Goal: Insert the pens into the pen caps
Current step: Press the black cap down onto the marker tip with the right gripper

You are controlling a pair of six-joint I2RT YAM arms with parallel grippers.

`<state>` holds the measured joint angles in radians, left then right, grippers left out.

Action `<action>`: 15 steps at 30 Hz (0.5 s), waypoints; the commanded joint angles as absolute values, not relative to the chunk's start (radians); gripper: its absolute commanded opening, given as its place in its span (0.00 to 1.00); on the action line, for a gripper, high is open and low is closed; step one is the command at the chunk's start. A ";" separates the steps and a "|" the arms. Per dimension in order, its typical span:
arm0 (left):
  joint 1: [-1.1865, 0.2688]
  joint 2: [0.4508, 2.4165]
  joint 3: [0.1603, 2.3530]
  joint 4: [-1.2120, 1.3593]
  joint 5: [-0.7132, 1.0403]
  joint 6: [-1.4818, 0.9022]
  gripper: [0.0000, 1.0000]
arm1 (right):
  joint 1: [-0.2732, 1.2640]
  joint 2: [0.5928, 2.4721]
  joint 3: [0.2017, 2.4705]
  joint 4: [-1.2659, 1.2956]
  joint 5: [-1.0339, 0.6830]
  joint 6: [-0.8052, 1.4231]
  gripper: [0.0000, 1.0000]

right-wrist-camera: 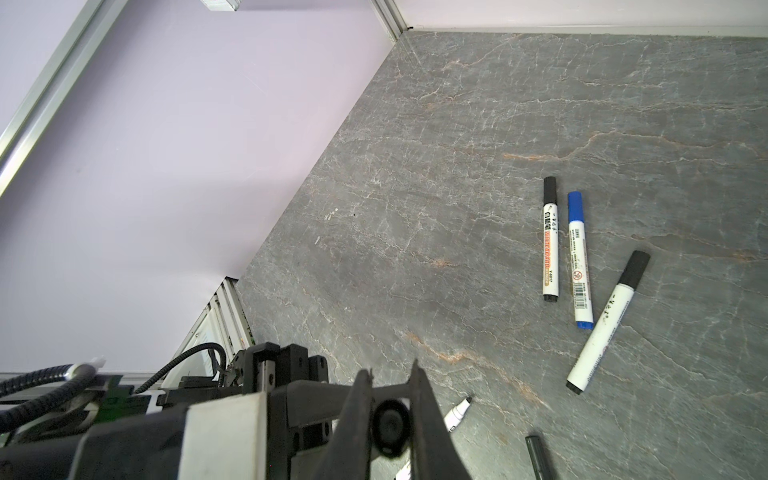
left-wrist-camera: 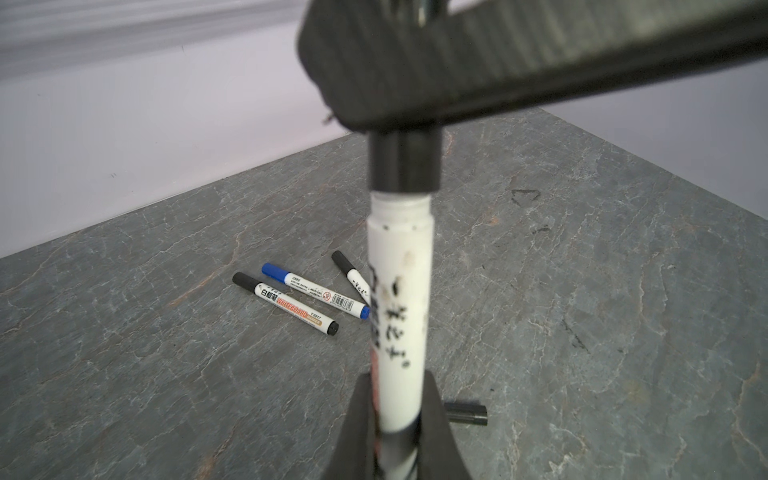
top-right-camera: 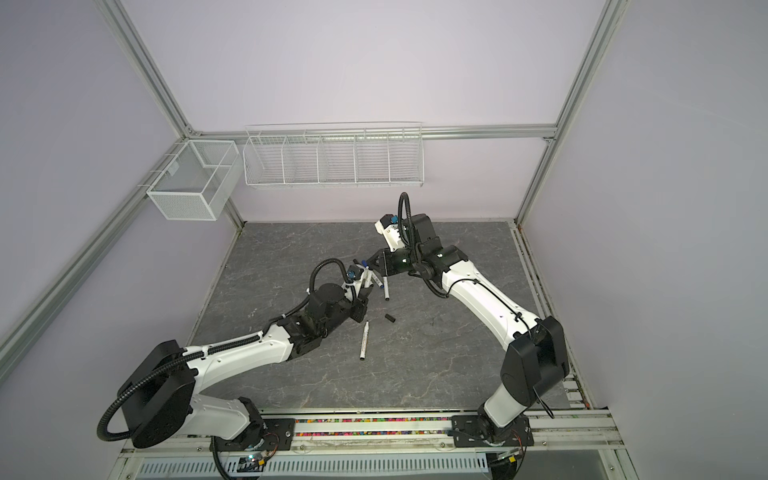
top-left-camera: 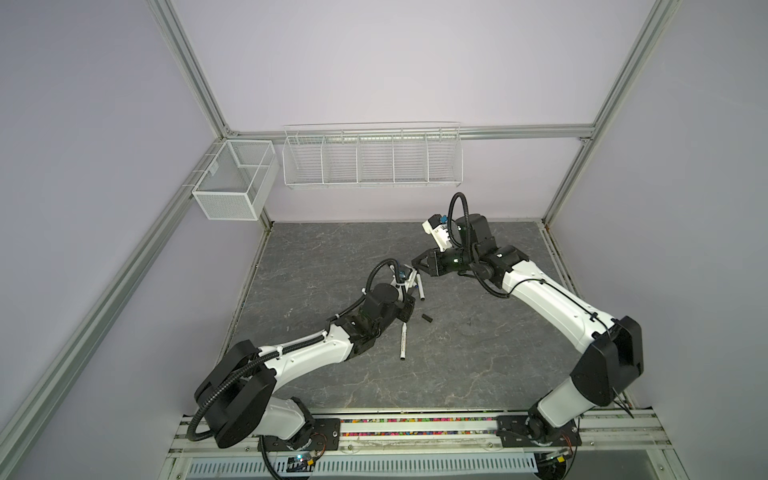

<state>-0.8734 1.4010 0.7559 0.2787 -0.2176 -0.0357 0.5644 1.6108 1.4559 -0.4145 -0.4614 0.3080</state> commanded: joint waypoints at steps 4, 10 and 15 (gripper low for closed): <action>-0.858 1.404 0.822 0.332 -0.291 -0.043 0.00 | 0.581 1.632 1.493 -0.667 -0.395 0.226 0.08; -0.859 1.403 0.847 0.301 -0.281 -0.019 0.00 | 0.569 1.632 1.501 -0.661 -0.363 0.243 0.08; -0.859 1.412 0.851 0.312 -0.248 -0.028 0.00 | 0.571 1.633 1.488 -0.575 -0.589 0.271 0.09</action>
